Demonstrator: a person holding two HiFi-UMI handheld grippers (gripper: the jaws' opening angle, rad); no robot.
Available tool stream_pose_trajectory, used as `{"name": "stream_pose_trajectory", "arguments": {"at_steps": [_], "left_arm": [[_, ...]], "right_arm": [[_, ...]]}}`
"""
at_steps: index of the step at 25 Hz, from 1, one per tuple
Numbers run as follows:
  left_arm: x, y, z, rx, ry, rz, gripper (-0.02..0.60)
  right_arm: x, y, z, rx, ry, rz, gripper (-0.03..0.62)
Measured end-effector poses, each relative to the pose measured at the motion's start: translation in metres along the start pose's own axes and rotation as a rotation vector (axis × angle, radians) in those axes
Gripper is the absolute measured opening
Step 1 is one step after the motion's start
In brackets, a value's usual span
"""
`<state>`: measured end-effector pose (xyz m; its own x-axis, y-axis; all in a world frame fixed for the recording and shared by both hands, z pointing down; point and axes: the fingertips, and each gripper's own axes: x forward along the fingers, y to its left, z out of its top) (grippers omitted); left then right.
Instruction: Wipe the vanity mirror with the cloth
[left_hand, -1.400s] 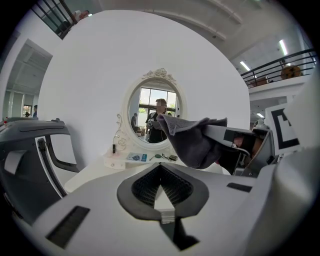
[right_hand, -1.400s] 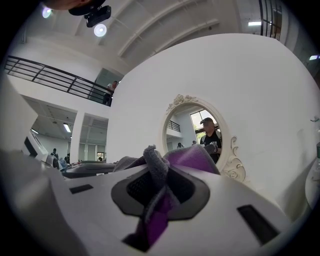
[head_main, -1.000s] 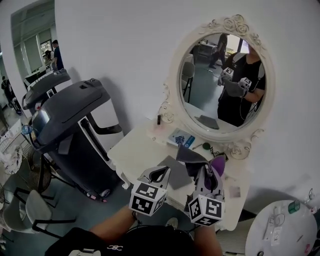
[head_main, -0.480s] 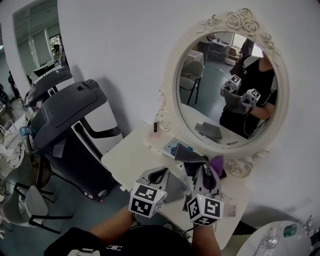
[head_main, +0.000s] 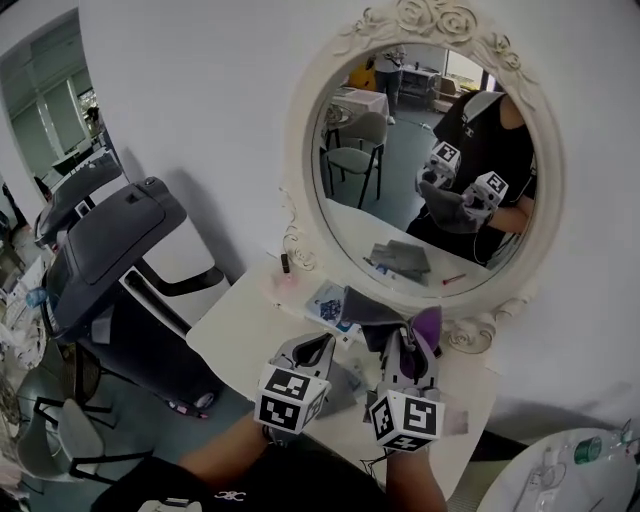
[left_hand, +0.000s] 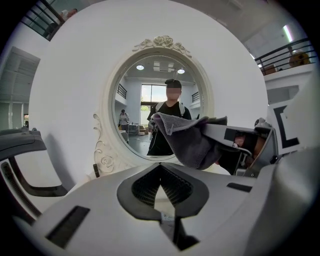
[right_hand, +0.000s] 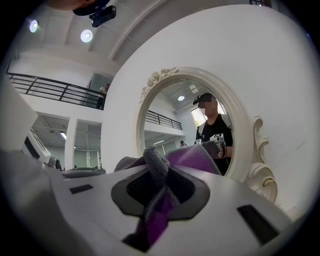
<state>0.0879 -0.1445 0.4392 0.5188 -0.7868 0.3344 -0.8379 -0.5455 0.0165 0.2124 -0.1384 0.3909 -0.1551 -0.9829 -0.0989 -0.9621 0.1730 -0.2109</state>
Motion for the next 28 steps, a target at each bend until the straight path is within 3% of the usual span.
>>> {"name": "stream_pose_trajectory", "arguments": {"at_steps": [4,8,13,17,22,28], "left_arm": [[0.017,-0.001,0.005,0.013,-0.003,-0.054,0.005],[0.038,0.0,0.012,0.044,-0.009,-0.144,0.005],[0.055,0.016,0.024,0.025,-0.022,-0.204,0.006],[0.06,0.018,0.029,0.039,-0.033,-0.256,0.005],[0.062,0.03,0.029,0.022,-0.041,-0.26,0.005],[0.069,0.024,0.029,0.024,-0.035,-0.278,0.005]], "right_arm": [[0.009,-0.013,0.001,-0.017,-0.008,-0.057,0.049],[0.016,-0.03,0.012,-0.04,-0.048,-0.168,0.049],[0.03,-0.042,0.033,-0.097,-0.091,-0.266,0.049],[0.037,-0.078,0.064,-0.12,-0.152,-0.401,0.049],[0.045,-0.129,0.083,-0.111,-0.164,-0.573,0.049],[0.041,-0.165,0.095,-0.084,-0.156,-0.675,0.049]]}}
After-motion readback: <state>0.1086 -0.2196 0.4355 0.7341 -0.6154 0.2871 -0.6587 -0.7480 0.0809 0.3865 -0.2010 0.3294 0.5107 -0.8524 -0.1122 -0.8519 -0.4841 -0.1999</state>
